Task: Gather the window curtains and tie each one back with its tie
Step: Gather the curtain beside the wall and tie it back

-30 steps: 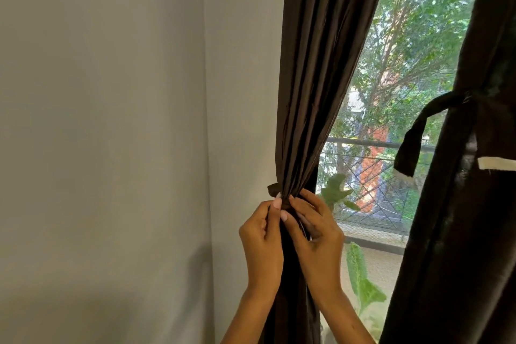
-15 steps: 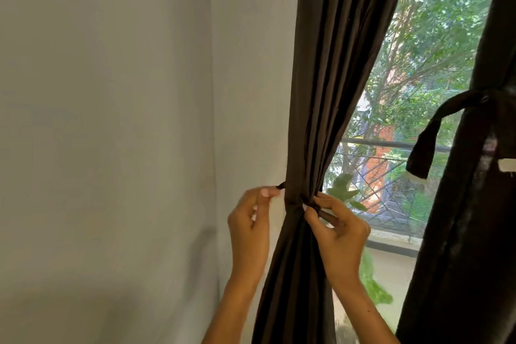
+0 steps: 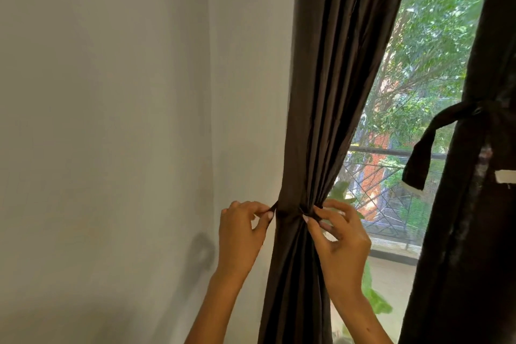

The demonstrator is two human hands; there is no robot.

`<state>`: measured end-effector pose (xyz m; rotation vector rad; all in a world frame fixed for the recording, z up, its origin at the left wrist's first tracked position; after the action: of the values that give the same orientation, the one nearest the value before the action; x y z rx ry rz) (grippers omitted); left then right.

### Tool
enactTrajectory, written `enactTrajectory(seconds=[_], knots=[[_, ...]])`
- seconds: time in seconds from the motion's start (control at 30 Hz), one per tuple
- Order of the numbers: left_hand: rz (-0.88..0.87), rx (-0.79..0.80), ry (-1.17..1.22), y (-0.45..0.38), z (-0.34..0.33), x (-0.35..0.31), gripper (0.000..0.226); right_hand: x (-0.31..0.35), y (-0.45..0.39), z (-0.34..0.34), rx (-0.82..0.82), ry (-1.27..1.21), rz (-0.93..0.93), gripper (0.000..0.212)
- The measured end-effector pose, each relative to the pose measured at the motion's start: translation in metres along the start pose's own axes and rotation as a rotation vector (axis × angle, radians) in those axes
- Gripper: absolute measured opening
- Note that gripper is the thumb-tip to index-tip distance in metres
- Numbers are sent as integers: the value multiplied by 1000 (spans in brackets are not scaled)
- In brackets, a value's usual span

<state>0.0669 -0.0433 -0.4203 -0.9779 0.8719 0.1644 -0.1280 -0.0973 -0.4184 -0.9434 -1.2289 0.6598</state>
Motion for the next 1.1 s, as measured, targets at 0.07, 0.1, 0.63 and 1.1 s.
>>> enactTrajectory(seconds=[0.07, 0.1, 0.63, 1.1], knots=[[-53, -42, 62, 17, 10, -20, 10, 1, 3, 0, -37, 57, 17, 28], [-74, -42, 88, 23, 12, -30, 16, 3, 4, -2, -47, 75, 31, 26], [-195, 125, 252, 23, 1, -71, 11, 16, 9, 6, 43, -80, 101, 36], [227, 182, 631, 23, -8, -33, 8, 37, 10, -5, 219, -23, 291, 32]])
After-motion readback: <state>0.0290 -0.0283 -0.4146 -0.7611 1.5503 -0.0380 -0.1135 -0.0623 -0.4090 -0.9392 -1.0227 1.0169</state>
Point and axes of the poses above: each hand's wrist, its own y-axis away from the middle knuckle, its own z-axis out of the back of the hand, x = y × z, the point moved 10 cm from there along -y, towards the middle knuckle, and after that the axes turned 12 degrees about y, right-handed, at the moved point
